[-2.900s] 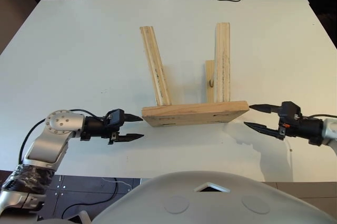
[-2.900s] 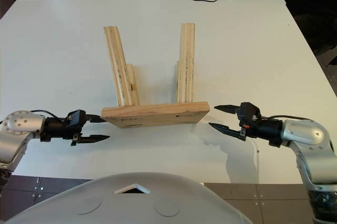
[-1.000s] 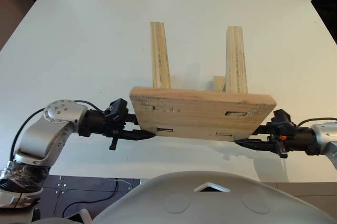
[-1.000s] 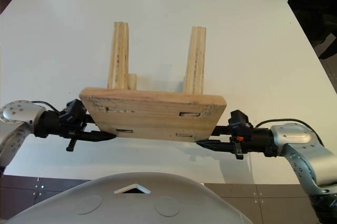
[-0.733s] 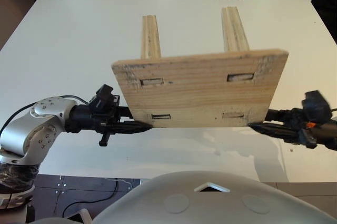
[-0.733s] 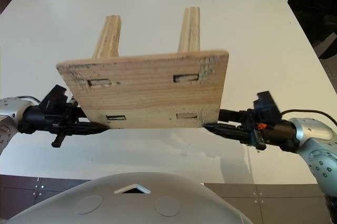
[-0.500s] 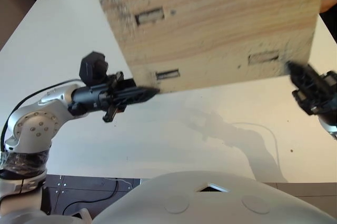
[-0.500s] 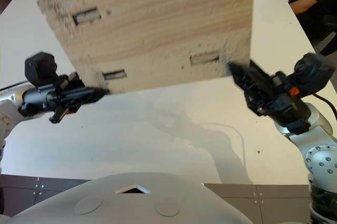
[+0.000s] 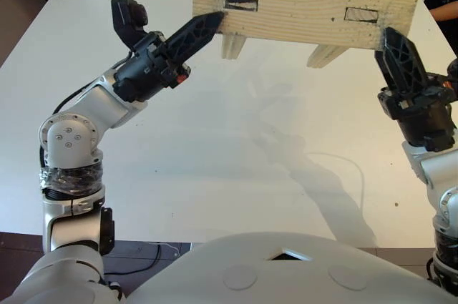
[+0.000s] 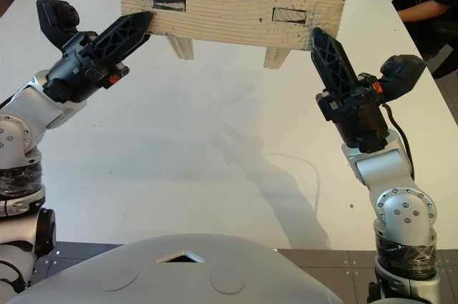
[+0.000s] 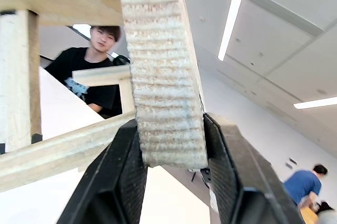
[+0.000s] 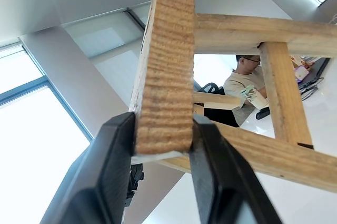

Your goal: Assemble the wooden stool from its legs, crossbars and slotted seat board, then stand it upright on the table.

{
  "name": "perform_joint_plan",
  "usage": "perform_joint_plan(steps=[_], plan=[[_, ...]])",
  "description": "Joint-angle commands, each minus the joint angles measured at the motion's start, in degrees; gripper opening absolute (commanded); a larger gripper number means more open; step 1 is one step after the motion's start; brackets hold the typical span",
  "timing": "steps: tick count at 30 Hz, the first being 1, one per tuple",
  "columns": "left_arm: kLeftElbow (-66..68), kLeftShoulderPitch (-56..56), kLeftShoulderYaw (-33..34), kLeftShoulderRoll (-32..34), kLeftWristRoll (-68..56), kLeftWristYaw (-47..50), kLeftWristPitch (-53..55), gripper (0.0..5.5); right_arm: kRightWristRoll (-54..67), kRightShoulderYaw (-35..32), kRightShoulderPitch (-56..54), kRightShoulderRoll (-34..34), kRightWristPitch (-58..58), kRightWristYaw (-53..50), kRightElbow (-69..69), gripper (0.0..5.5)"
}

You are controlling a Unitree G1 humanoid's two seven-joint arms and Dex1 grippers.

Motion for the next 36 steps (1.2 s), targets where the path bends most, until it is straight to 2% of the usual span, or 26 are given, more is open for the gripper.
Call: perform_joint_plan(steps=[1,9,16,22,23,28,31,36], plan=[[-1.97,-7.07,-4.84,-1.79,14.01,20.78,0.93,1.58,-13.03,7.07,-6.75,-3.02,7.43,-11.22,-6.02,1.47],[0.43,-7.73,-5.24,-4.22,15.94,32.73,1.35,1.86,-10.34,7.58,-14.29,0.86,5.57,-33.84,-0.47,1.50],[1.43,-11.73,-5.11,-5.52,12.34,40.58,2.60,1.97,-4.38,8.34,-22.13,1.67,6.56,-45.03,4.52,1.61],[4.45,-12.06,-6.72,-5.29,14.19,46.29,5.80,2.01,-8.32,9.65,-24.54,1.60,9.91,-46.79,10.51,1.65],[5.65,-12.06,-6.91,-5.49,14.52,46.89,6.18,2.38,-8.79,9.63,-24.46,1.71,9.95,-46.72,10.97,2.04],[8.94,-12.45,-5.67,-7.24,16.66,46.96,7.56,3.22,-10.96,7.96,-25.20,4.06,11.63,-46.63,11.28,2.83],[10.00,-12.94,-3.59,-8.95,16.48,45.26,7.11,3.66,-11.66,6.03,-25.72,5.72,11.73,-45.99,11.10,3.15],[8.47,-12.81,-3.25,-7.82,24.27,37.10,4.67,3.66,-19.84,3.49,-25.98,7.06,10.40,-43.68,11.89,3.15]])
